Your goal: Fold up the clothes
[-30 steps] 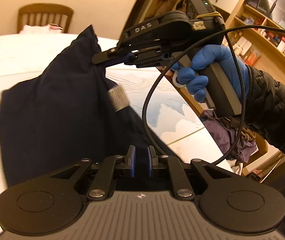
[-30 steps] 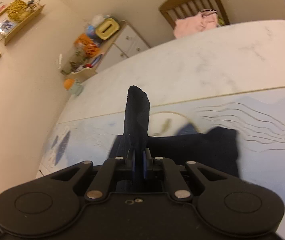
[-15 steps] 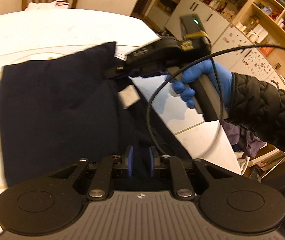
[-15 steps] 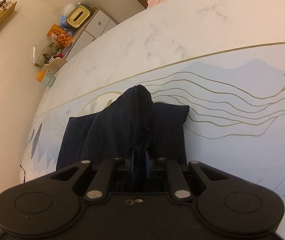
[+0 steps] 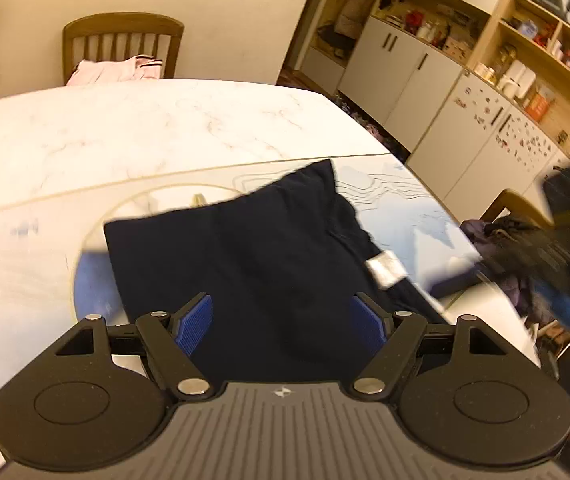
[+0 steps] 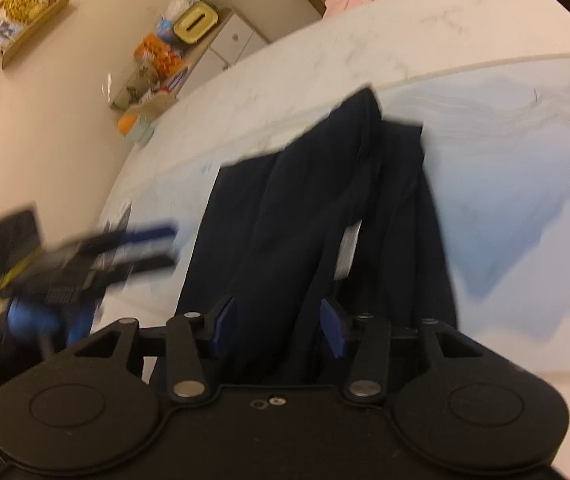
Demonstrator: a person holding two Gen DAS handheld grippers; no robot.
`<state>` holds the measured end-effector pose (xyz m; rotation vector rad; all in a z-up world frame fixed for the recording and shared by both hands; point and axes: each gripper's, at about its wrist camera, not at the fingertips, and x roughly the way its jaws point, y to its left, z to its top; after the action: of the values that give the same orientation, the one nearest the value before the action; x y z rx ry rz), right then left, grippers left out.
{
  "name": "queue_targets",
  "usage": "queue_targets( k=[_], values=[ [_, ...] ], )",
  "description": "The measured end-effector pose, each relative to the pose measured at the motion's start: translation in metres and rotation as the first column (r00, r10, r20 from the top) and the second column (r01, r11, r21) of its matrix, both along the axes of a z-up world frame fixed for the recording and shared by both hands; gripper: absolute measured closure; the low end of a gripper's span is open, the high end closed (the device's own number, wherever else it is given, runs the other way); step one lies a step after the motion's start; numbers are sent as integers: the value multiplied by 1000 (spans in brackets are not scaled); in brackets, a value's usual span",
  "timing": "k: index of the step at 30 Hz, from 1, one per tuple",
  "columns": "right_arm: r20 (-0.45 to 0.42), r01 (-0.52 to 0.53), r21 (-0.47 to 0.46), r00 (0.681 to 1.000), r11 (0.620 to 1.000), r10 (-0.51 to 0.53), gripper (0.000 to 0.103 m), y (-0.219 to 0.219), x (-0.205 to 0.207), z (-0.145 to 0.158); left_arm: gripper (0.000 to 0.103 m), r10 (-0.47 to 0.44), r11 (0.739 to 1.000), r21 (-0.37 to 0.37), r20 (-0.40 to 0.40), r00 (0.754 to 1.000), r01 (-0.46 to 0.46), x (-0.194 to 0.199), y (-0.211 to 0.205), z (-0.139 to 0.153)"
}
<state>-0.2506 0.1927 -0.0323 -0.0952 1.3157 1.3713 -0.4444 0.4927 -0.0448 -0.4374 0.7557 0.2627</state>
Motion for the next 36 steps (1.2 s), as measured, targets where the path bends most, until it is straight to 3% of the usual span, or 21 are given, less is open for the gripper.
queue_targets(
  k=[8,16,26,29,32,36],
  values=[
    [125,96,-147,989,984,-78,0,-6,-61,-25,28,-47,999,1,-19,999,47,18,42,-43],
    [280,129,-207,958,970,-68,0,14,-96,-29,28,-123,989,75,-75,990,128,23,36,-63],
    [365,186,-184,925,965,-109,0,-40,-56,24,28,-128,989,69,-56,990,132,17,35,-57],
    [367,197,-241,925,950,-99,0,-45,-41,6,28,-139,986,81,-57,989,144,15,28,-52],
    [306,200,-263,945,944,-116,0,-41,-33,-20,28,-151,983,93,-58,987,155,13,21,-47],
    [306,138,-206,949,969,-71,0,-36,-24,-3,28,-165,979,109,-60,984,171,11,12,-40]
  ],
)
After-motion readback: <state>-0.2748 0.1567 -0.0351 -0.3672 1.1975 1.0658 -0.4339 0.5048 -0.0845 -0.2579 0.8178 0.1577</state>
